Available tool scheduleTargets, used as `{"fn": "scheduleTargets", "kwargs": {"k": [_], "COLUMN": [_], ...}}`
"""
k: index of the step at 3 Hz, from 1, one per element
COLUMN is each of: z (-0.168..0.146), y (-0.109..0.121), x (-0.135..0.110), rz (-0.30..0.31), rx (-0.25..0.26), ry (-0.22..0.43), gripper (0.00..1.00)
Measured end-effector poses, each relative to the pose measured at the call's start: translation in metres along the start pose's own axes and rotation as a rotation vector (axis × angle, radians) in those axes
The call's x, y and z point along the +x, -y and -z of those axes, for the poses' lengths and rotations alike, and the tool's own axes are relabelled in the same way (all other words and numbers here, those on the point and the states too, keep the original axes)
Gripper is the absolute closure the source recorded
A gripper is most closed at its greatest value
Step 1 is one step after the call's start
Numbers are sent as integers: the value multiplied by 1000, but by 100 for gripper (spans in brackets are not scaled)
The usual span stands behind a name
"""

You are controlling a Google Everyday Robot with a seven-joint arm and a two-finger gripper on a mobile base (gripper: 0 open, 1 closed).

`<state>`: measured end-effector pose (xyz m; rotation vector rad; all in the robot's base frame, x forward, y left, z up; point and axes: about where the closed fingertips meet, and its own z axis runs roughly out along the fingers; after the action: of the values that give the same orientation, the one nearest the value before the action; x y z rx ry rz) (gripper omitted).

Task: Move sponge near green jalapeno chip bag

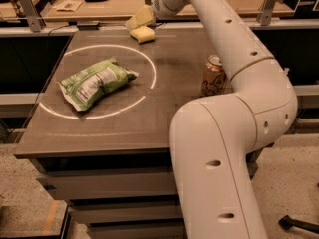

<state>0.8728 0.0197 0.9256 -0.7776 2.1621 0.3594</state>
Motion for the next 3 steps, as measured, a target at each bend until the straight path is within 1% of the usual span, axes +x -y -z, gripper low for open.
{"fn": "scheduleTargets", "kwargs": {"k": [1,2,3], "z": [-15,-28,-38], "y": [0,-8,-13], "x": [-5,0,8], "rz": [63,123,146], "rx": [11,41,81], "ry": [53,48,24], "gripper": [0,0,0]}}
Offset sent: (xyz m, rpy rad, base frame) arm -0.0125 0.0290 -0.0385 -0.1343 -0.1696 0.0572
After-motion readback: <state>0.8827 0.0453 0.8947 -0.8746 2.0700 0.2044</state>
